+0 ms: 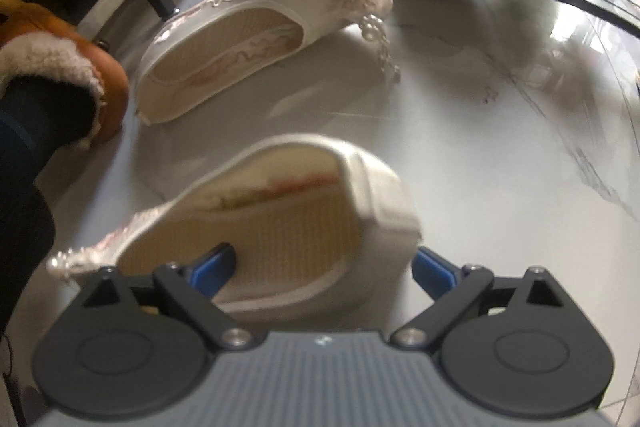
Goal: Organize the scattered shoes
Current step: 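Lift the white flat with the left gripper and carry it toward the rack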
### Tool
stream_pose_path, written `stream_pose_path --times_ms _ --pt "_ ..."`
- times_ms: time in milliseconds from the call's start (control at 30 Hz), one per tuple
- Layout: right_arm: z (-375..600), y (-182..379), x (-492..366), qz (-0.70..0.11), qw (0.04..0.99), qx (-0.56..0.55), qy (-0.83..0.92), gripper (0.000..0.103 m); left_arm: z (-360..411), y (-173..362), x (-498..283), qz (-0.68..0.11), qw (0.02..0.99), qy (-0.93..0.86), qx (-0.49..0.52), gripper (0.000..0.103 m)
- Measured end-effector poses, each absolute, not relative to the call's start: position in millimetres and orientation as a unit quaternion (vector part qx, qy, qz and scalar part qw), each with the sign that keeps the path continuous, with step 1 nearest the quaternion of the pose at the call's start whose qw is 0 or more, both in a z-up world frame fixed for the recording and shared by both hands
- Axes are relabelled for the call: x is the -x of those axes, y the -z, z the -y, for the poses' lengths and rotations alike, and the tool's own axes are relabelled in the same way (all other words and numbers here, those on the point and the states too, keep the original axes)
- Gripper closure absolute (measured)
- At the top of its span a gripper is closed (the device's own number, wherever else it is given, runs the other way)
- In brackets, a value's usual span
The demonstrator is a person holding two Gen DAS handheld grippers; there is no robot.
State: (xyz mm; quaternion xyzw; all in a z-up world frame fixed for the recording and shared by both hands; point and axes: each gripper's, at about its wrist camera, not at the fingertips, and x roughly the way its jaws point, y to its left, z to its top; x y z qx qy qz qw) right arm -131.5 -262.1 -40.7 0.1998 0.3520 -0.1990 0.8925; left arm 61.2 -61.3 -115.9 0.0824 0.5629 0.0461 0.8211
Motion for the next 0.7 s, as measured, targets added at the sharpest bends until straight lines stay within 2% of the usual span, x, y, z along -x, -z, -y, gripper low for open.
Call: stream_pose_path --times_ms 133,233,300,333,400,533,700 --pt "264.8 40.1 136.7 -0.347 0.892 -0.205 0.204 0.0 72.3 114.1 -45.2 -0.567 0.818 -0.054 -0.086 0.008" --pt "269.1 39.6 140.3 -0.345 0.891 -0.21 0.209 0.0 73.5 112.0 -35.3 -0.596 0.8 -0.056 -0.042 0.008" --pt "272.1 39.0 142.5 -0.343 0.89 -0.212 0.212 0.0 73.1 116.7 -31.1 -0.616 0.786 -0.036 -0.018 0.017" --pt "273.1 38.6 143.7 -0.342 0.89 -0.213 0.213 0.0 71.4 125.7 -29.4 -0.641 0.768 -0.01 0.005 0.031" --pt "275.3 37.9 146.0 -0.34 0.89 -0.213 0.215 0.0 71.8 127.9 -28.6 -0.647 0.762 -0.009 -0.004 0.031" --pt "275.1 40.1 145.4 -0.343 0.889 -0.214 0.214 0.0 78.4 119.4 -29.2 -0.608 0.791 -0.019 -0.064 0.031" --pt "273.6 44.1 143.0 -0.35 0.887 -0.214 0.21 0.0 78.2 113.8 -28.4 -0.6 0.797 -0.019 -0.063 0.031"
